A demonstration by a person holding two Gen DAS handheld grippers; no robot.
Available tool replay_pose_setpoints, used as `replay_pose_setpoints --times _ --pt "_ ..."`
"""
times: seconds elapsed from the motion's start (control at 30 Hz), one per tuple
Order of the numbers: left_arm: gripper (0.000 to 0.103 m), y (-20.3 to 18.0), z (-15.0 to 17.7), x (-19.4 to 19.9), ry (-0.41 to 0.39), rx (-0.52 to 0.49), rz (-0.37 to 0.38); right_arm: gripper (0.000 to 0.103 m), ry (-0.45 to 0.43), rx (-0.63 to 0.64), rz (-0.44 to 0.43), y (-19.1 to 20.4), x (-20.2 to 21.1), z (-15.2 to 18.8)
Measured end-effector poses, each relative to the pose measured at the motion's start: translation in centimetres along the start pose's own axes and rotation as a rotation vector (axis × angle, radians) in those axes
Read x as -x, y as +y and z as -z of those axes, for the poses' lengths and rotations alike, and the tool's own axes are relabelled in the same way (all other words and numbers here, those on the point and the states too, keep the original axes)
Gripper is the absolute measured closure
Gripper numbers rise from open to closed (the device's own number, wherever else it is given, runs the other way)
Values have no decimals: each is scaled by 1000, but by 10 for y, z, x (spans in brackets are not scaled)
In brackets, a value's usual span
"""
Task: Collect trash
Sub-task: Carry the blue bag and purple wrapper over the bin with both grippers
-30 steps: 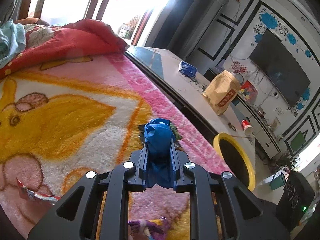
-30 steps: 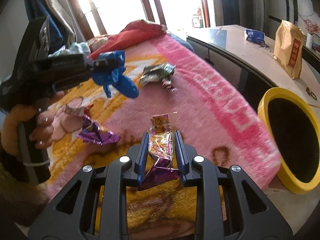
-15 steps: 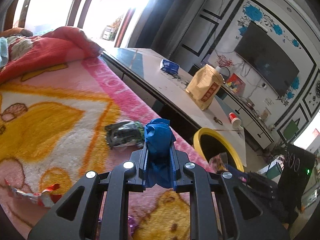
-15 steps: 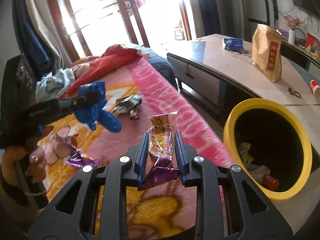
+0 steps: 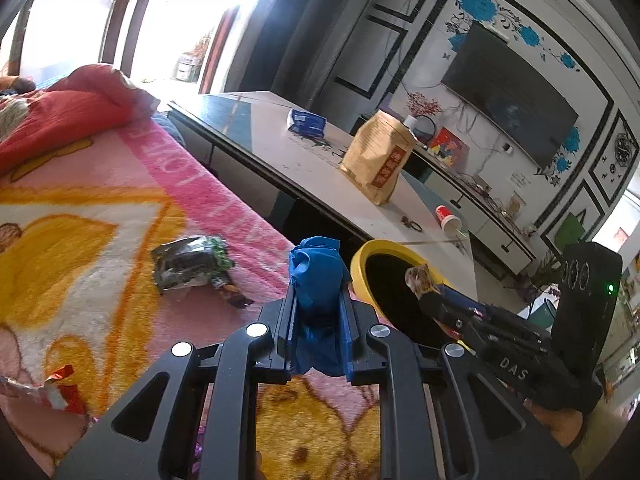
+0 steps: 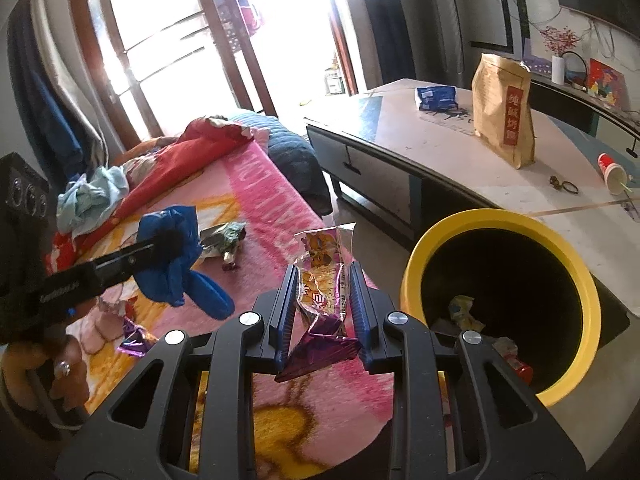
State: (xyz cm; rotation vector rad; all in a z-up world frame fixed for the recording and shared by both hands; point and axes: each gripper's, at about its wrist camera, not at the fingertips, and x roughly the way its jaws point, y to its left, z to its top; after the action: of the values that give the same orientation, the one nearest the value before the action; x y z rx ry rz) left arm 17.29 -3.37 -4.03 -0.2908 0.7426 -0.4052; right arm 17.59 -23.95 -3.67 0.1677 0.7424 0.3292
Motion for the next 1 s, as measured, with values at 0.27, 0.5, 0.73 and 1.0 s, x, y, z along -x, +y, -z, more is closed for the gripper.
replay_pose_setpoints --times 0.27,0.5,0.73,1.0 --pt "87 -22 2 -9 16 -45 31 83 -17 -27 29 -15 5 -5" --pt "87 -35 3 -15 25 -65 54 83 -38 -73 71 -36 13 -11" --pt "87 -50 1 -22 30 -91 76 83 -61 -124 119 -63 21 -14" --pt "87 -68 1 -31 42 -124 96 83 -72 -179 168 -91 25 -16"
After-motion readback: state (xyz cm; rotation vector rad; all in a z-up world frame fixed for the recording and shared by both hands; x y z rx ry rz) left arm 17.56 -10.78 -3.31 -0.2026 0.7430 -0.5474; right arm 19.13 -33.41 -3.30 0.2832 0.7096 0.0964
